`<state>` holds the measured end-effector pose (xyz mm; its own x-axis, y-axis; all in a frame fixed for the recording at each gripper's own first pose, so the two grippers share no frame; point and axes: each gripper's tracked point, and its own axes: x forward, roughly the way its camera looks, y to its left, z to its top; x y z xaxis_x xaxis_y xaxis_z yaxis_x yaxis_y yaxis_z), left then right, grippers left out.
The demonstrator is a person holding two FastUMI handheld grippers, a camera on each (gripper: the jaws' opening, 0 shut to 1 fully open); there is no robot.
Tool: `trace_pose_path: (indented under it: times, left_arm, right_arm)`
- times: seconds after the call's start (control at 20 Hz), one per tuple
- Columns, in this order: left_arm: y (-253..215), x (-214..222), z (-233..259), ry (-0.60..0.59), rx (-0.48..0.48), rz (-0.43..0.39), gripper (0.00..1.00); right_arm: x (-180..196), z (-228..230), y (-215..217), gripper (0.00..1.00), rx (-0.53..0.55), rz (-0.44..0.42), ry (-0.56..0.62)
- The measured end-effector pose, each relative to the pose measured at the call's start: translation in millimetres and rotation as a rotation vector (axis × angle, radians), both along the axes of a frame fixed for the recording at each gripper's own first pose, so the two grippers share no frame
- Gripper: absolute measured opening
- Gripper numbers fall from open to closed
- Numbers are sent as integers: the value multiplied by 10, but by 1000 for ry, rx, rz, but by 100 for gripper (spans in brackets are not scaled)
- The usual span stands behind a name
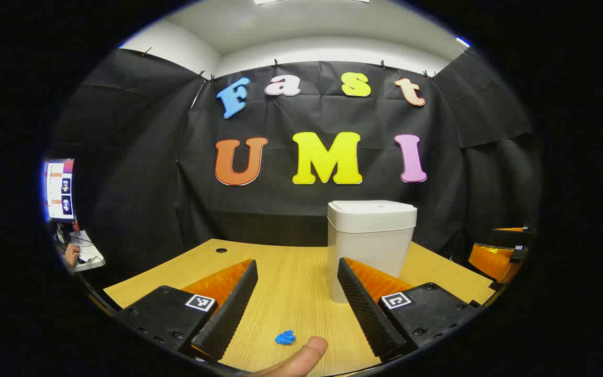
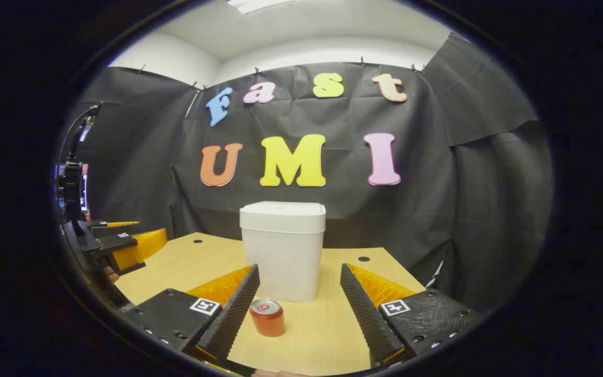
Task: Press the lid of the desktop garbage bin to open it, pick up the crumpled paper on the desktop and throw it into the bin, then pick up the pop can on the desktop and drop it into the bin, and finally close the garbage bin lid.
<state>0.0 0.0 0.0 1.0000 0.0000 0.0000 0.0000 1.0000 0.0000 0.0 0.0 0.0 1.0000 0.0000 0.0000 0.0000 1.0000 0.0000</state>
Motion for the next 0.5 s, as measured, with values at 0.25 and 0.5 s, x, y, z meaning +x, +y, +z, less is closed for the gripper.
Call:
trace_pose_path:
  times: [0.25,0.5]
  left_arm:
    - [-16,17,-26,7,1,1,99]
    - [-11,25,-15,6,3,1,99]
  right_arm:
    - [19,-52,-5,95,8,7,12]
    - [22,-50,39,95,10,21,15]
